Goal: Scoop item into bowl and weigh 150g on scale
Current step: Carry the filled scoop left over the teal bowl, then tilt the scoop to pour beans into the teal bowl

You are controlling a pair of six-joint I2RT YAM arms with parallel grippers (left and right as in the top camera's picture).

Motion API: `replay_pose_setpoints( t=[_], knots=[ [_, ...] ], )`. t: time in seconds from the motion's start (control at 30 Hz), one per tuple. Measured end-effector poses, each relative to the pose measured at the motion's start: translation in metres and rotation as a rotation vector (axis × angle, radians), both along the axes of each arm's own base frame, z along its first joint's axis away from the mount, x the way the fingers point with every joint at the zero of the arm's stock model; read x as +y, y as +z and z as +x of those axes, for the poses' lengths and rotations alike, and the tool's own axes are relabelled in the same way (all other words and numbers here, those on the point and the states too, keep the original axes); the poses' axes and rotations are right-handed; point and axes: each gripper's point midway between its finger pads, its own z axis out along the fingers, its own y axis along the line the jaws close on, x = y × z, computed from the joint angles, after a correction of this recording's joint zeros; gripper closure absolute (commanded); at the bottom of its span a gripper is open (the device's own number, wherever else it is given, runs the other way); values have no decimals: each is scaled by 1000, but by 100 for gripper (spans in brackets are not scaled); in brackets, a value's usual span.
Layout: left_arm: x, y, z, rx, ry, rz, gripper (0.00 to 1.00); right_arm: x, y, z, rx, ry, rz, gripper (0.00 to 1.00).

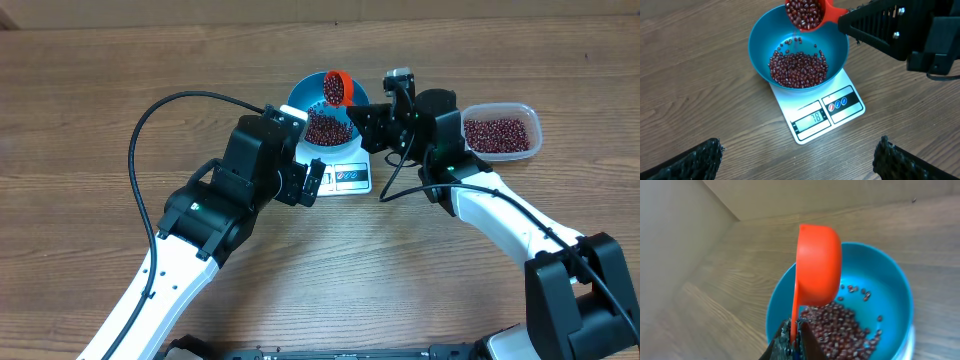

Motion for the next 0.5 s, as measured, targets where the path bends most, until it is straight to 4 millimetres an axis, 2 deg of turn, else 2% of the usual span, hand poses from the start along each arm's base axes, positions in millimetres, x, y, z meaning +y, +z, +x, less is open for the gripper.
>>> replay_pose_setpoints(
  t=[0.5],
  knots=[
    [0, 0, 0, 0, 0, 0, 0, -4, 0, 4, -132, 39, -139, 96]
  ],
)
